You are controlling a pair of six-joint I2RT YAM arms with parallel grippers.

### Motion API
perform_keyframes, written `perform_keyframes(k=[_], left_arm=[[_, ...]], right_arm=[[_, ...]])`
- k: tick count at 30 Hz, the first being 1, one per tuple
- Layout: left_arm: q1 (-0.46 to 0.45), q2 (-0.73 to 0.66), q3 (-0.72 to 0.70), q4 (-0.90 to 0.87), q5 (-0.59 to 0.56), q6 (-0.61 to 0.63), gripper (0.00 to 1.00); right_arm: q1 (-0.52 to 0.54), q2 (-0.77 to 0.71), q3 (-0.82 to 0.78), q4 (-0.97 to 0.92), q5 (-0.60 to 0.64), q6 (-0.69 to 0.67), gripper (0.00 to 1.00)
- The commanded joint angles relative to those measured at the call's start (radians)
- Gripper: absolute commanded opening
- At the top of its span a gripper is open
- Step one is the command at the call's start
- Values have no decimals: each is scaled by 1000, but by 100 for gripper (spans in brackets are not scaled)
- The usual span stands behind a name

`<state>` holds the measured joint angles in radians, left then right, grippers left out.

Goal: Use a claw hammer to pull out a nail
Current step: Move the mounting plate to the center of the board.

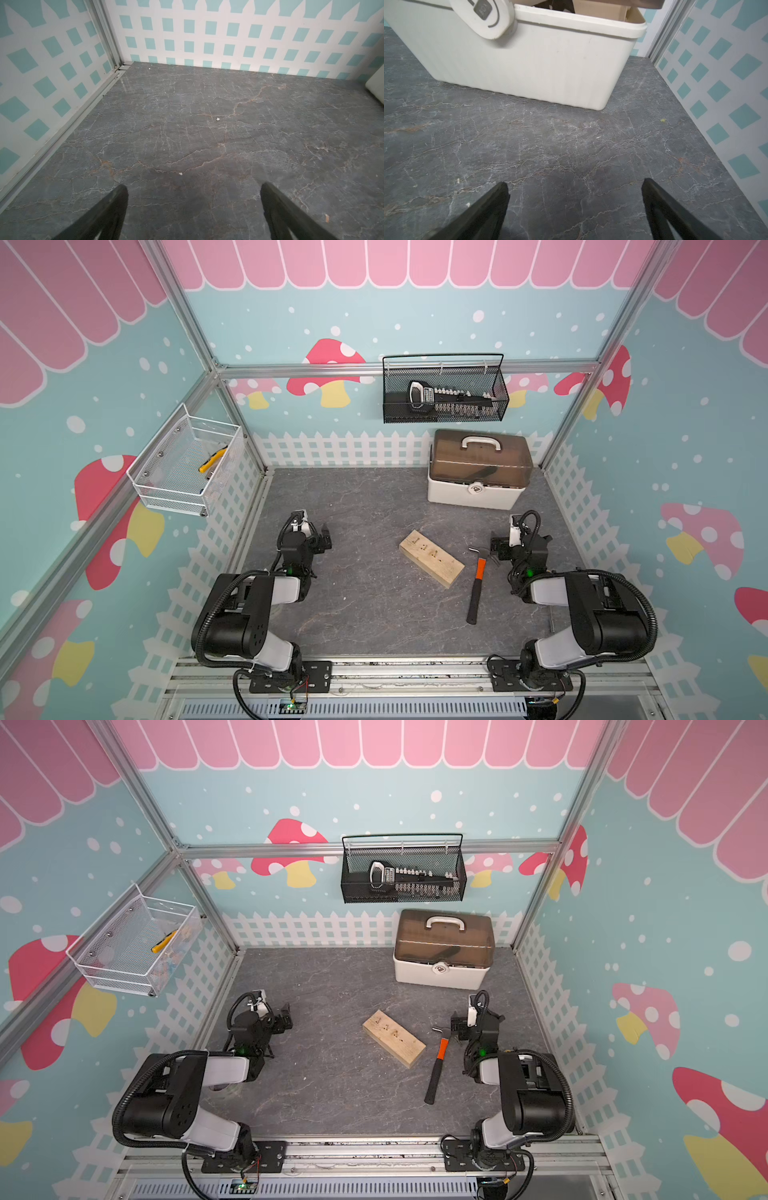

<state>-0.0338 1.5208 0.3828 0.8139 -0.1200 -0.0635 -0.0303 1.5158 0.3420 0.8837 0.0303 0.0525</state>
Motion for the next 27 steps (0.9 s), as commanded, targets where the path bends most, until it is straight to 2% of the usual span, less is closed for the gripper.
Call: perform_keyframes(k=[1, 16, 17, 19, 21, 23, 24, 25, 27], left_arm=[[6, 12, 25, 32, -16, 22, 99], [5, 9, 22, 41, -19, 28, 99], [-12, -21, 41, -23, -40, 42, 99], [-71, -109, 141, -273, -130, 75, 99], [-120, -175, 193, -345, -192, 78, 99], [-130, -250, 189, -323, -188, -80, 99], [-130, -273, 195, -335, -172, -168, 99], [-130, -289, 217, -377, -125, -233, 99], [-129, -278, 277, -456, 9, -292, 99]], right_arm=[[9, 9, 17, 34, 4, -15, 100], [8, 9, 19, 35, 6, -14, 100], [10, 5, 19, 37, 25, -9, 99], [19, -51, 53, -75, 90, 7, 100], [23, -119, 122, -246, 96, 4, 99], [23, -178, 158, -333, 69, 9, 100], [24, -213, 167, -366, 63, 48, 100], [24, -255, 175, -426, 89, 144, 100], [23, -321, 176, -554, 194, 421, 100]])
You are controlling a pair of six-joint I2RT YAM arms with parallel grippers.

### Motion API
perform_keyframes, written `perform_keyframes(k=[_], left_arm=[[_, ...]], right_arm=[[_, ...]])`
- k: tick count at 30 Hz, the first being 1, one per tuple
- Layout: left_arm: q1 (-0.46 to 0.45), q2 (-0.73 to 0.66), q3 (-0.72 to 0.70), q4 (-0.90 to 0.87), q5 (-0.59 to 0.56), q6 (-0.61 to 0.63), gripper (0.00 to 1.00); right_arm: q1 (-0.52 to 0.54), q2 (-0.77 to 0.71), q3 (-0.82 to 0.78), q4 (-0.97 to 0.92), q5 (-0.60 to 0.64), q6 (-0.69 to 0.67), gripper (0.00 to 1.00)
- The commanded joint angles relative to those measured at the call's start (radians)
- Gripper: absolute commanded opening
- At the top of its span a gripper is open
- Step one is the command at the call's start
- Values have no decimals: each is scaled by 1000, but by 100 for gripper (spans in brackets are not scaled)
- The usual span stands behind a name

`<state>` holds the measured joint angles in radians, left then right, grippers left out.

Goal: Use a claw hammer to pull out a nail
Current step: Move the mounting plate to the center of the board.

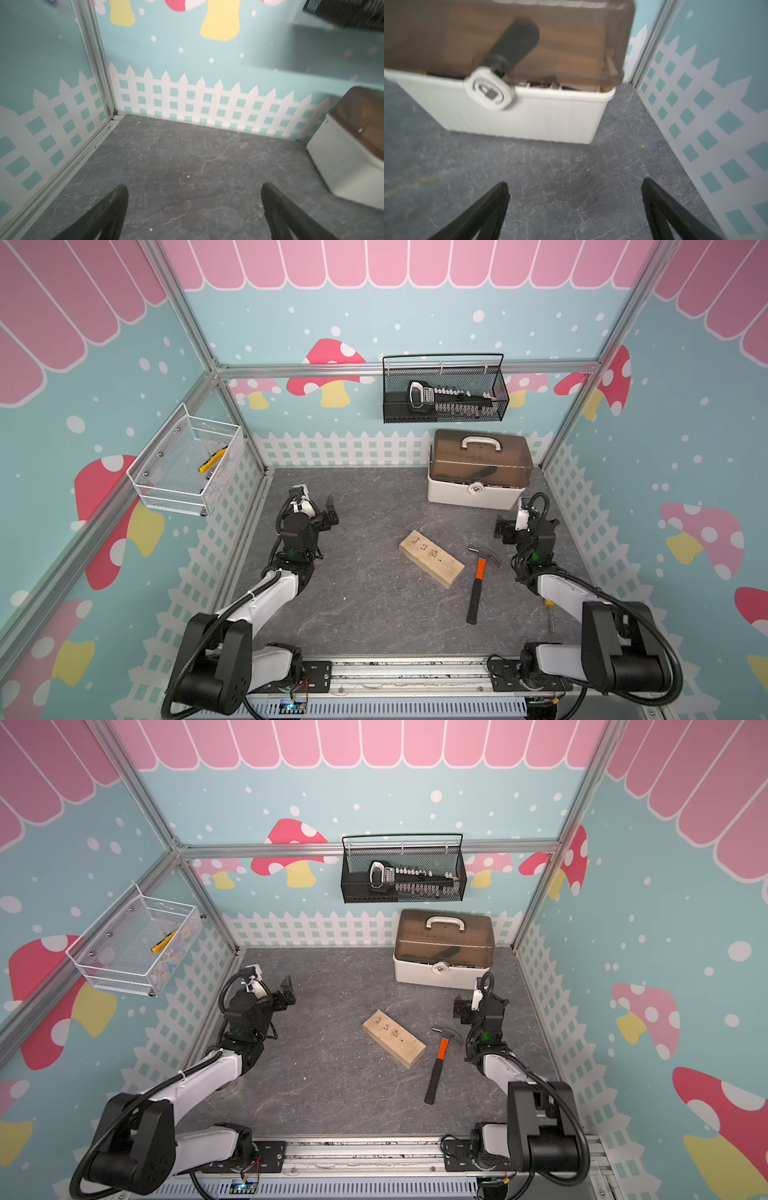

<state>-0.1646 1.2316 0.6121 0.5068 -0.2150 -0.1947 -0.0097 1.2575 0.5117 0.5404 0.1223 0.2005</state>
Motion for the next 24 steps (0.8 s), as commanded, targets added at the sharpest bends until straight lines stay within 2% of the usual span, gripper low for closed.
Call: perform_keyframes(k=[1, 3, 4, 5, 7, 9, 10, 12, 15, 16, 20, 22, 24], left_arm=[[2, 39, 79, -177, 177, -199, 99], [-3, 97, 130, -217, 320, -212, 99], [-17, 121, 146, -254, 329, -180, 99], [-44, 135, 159, -311, 223, -165, 99], [-107, 142, 151, -356, -16, -178, 99], [-145, 136, 125, -321, -43, -173, 99], [-161, 136, 118, -298, -13, -184, 99], [-163, 166, 122, -249, 135, -218, 99], [-171, 273, 190, -225, 352, -255, 99], [-185, 313, 212, -209, 401, -259, 96], [-253, 443, 299, -180, 505, -268, 84], [-287, 503, 341, -173, 573, -280, 76], [-297, 552, 358, -135, 636, -310, 71]], right_arm=[[-8, -81, -4, -226, 62, 352, 100], [-12, -102, -6, -236, -159, 341, 100], [-6, -111, 35, -333, -240, 370, 99], [9, -109, 68, -414, -285, 393, 100], [69, -120, 97, -515, -292, 389, 99], [146, -179, 75, -580, -232, 396, 99], [185, -219, 49, -594, -202, 407, 100], [240, -270, 17, -643, -184, 459, 100], [297, -308, -22, -679, -211, 546, 99], [319, -318, -40, -659, -224, 572, 95], [398, -321, -78, -621, -241, 641, 82], [423, -313, -91, -612, -241, 653, 81], [435, -304, -103, -595, -246, 665, 75]])
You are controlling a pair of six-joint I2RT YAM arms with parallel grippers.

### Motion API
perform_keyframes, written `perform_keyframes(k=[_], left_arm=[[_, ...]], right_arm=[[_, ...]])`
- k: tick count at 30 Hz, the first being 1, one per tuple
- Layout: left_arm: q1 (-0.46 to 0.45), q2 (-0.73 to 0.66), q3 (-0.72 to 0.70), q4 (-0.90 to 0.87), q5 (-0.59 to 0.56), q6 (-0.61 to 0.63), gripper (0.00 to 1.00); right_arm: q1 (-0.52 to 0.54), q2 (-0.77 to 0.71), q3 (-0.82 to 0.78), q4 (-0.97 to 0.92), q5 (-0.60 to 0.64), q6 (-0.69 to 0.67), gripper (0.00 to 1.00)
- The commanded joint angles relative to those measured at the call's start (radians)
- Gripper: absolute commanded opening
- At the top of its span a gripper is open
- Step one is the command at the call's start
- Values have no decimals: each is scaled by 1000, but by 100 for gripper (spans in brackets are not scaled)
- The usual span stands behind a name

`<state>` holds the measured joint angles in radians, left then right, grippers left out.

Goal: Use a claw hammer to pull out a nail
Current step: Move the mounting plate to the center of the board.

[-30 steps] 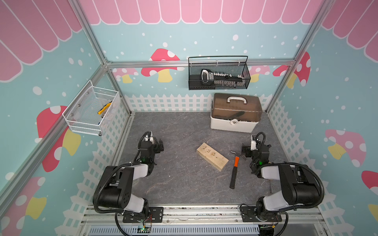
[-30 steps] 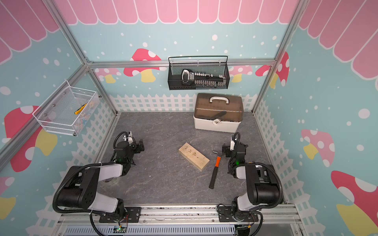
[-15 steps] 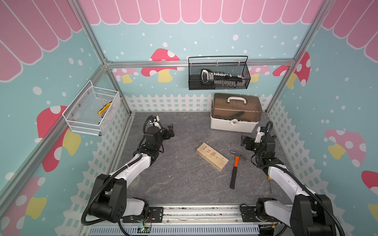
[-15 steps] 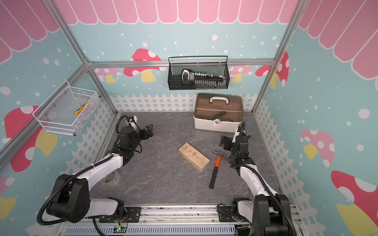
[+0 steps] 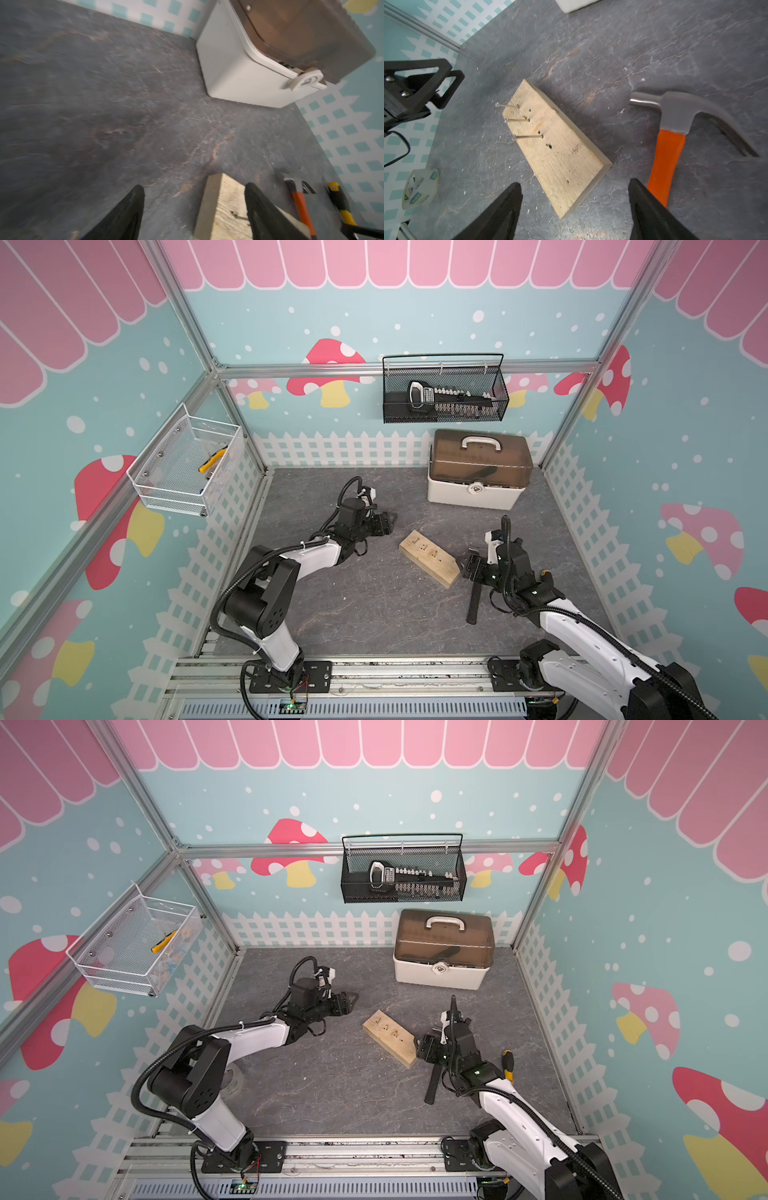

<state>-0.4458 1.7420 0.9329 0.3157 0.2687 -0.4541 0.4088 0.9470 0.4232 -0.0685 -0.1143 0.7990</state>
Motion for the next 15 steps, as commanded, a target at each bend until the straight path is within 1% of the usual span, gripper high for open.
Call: perform_keyframes(k=[1, 4, 10, 15], left_arm=[[-16, 57, 37, 82, 173, -69, 69], [-18, 88, 29, 126, 205, -106, 63], [-19, 124, 19, 140, 244, -144, 58], [-15, 164, 23, 102, 286, -137, 55]], right_arm=[[20, 13, -20, 25, -12, 73, 71], [34, 48, -29, 69, -20, 84, 64], [57, 189, -8, 133, -38, 75, 60], [68, 276, 32, 162, -21, 53, 59]])
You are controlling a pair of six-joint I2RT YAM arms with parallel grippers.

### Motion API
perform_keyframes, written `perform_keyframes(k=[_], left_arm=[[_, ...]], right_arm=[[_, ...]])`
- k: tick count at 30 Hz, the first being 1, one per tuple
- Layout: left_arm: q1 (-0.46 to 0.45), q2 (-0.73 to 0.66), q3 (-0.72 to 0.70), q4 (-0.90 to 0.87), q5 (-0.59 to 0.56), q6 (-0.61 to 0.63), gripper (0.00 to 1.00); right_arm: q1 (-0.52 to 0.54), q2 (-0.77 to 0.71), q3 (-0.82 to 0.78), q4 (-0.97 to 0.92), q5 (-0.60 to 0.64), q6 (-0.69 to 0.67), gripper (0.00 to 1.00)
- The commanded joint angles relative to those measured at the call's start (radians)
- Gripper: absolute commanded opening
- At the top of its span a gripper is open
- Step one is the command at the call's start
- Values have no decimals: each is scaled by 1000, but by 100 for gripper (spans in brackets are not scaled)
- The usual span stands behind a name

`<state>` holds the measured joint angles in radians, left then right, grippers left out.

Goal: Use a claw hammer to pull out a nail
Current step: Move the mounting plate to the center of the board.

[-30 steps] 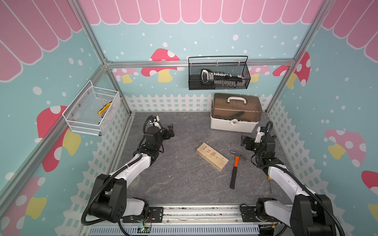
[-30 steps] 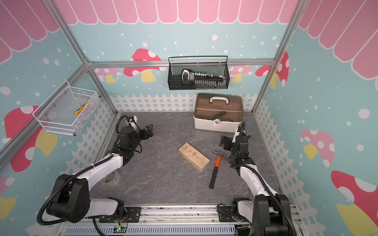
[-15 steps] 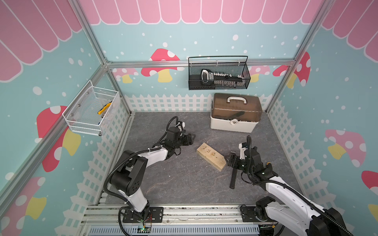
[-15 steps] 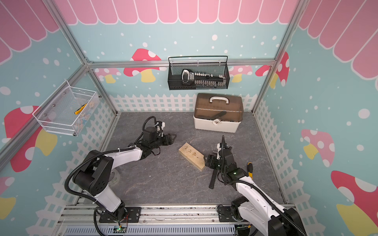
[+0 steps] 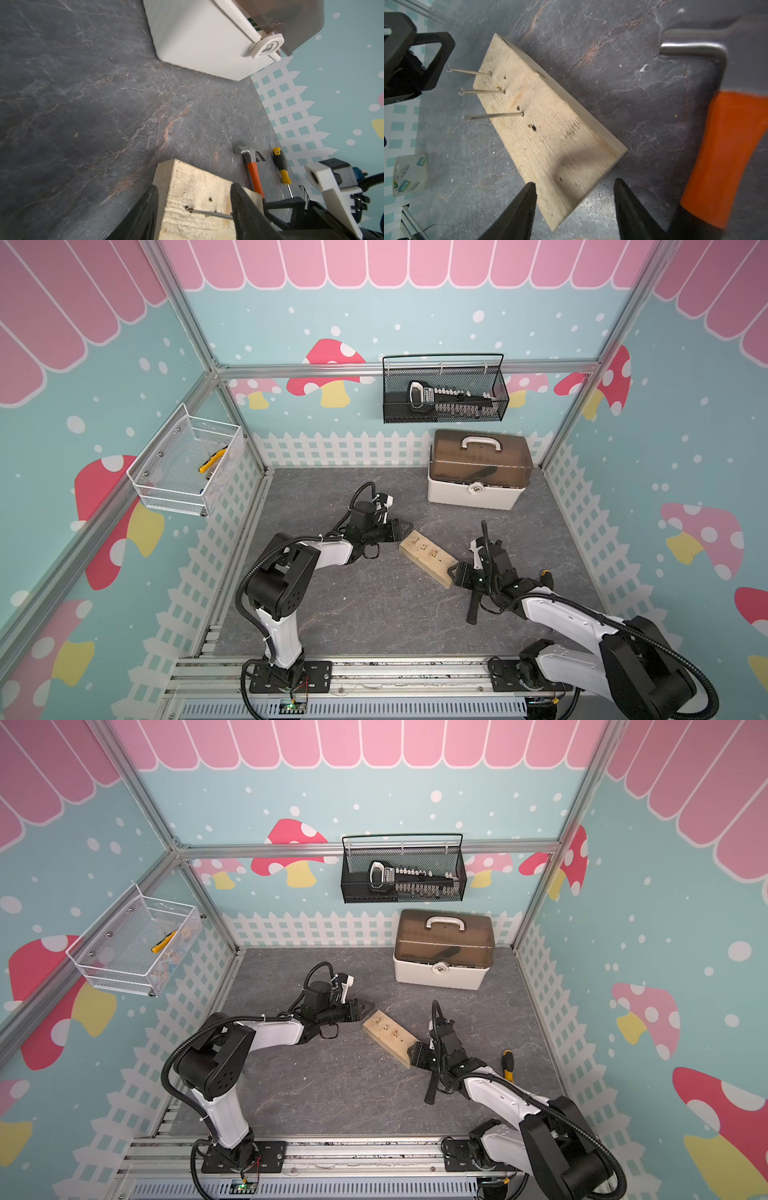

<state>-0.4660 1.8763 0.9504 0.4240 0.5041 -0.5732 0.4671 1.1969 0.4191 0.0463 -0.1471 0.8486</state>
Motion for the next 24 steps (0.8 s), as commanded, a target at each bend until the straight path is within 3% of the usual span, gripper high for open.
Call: perform_keyframes(k=[1, 11, 13, 24], left_arm=[[8, 36, 0, -5, 58, -22, 54], [52, 62, -53, 60, 118, -70, 41], [98, 49, -109, 131, 124, -109, 39], [201, -33, -253, 203, 118, -140, 35]], right_arm=[[9, 39, 42, 58, 18, 0, 58], [9, 264, 193, 121, 8, -99, 52], [9, 314, 237, 131, -5, -113, 52], [11, 576, 461, 170, -125, -168, 51]])
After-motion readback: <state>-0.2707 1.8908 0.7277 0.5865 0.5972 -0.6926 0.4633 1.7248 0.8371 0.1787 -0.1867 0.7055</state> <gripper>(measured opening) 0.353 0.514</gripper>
